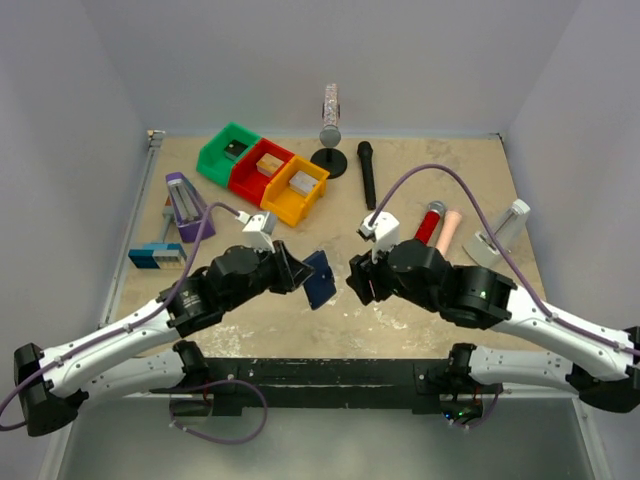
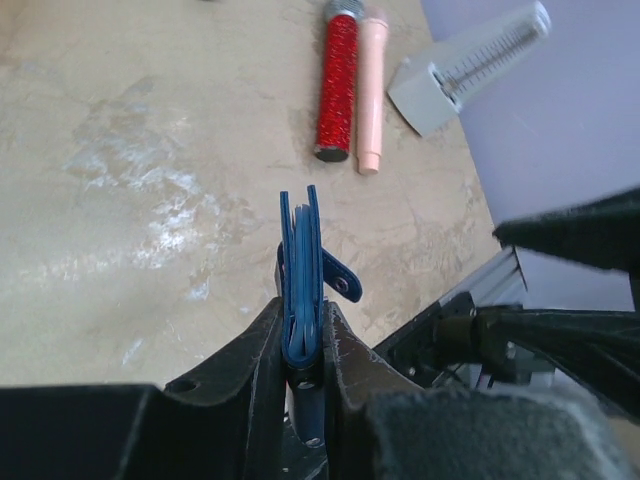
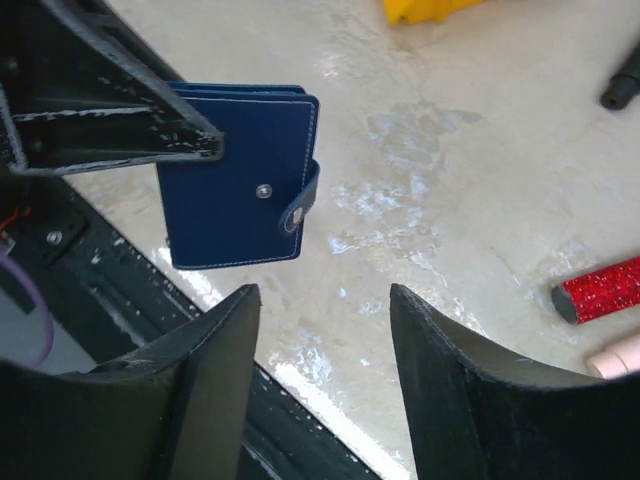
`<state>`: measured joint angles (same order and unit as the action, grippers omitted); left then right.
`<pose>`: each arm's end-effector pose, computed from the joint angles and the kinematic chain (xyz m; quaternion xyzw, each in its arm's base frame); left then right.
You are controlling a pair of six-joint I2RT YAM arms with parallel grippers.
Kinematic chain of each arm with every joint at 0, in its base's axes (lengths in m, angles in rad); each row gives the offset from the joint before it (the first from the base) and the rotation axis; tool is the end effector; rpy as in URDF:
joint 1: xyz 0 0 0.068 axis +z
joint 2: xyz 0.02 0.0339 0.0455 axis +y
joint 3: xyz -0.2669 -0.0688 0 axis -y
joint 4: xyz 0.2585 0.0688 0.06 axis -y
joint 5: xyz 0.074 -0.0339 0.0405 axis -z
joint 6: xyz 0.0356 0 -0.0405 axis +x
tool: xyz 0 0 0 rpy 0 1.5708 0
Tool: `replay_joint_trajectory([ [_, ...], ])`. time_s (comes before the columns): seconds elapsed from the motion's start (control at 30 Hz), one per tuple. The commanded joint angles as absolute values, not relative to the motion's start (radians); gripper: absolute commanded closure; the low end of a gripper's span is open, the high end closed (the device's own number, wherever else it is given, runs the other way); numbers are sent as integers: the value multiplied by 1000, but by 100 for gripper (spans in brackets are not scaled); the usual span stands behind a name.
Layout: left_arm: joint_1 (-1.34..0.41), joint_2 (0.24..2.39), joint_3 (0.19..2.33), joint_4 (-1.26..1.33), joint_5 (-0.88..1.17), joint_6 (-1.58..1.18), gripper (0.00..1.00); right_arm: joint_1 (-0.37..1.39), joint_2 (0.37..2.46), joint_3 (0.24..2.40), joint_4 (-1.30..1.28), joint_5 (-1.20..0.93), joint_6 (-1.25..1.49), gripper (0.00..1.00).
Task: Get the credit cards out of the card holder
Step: Open the card holder at the center of the board.
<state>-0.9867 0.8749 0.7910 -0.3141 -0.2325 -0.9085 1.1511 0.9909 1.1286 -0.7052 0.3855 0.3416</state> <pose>0.1236 -0.1721 0.3144 -0.0318 0.8292 -0.3899 0.3992 0.0985 0.1880 0.3742 -0.2542 0.8273 0.1971 0.4605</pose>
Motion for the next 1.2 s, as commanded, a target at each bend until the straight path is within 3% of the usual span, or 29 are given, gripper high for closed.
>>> replay_joint_trajectory([
  [0.0,-959,789,675,39,-34,-674,100,1143,919,1101,-601,204,282,36],
  [0.13,-893,738,611,129,107,-638,100,1140,859,1060,-531,92,310,25],
  [0.23,-818,732,574,222,259,-627,100,1141,880,1077,-541,87,321,24],
  [0.4,-762,782,587,341,486,-615,100,1140,905,1085,-568,167,344,27],
  [0.7,-733,888,581,557,707,-698,100,1105,897,1103,-620,226,330,28],
  [0.87,-709,916,575,647,794,-741,100,1034,822,1045,-598,161,342,35],
  [1.17,-630,997,565,966,949,-946,100,971,729,962,-517,2,334,37],
])
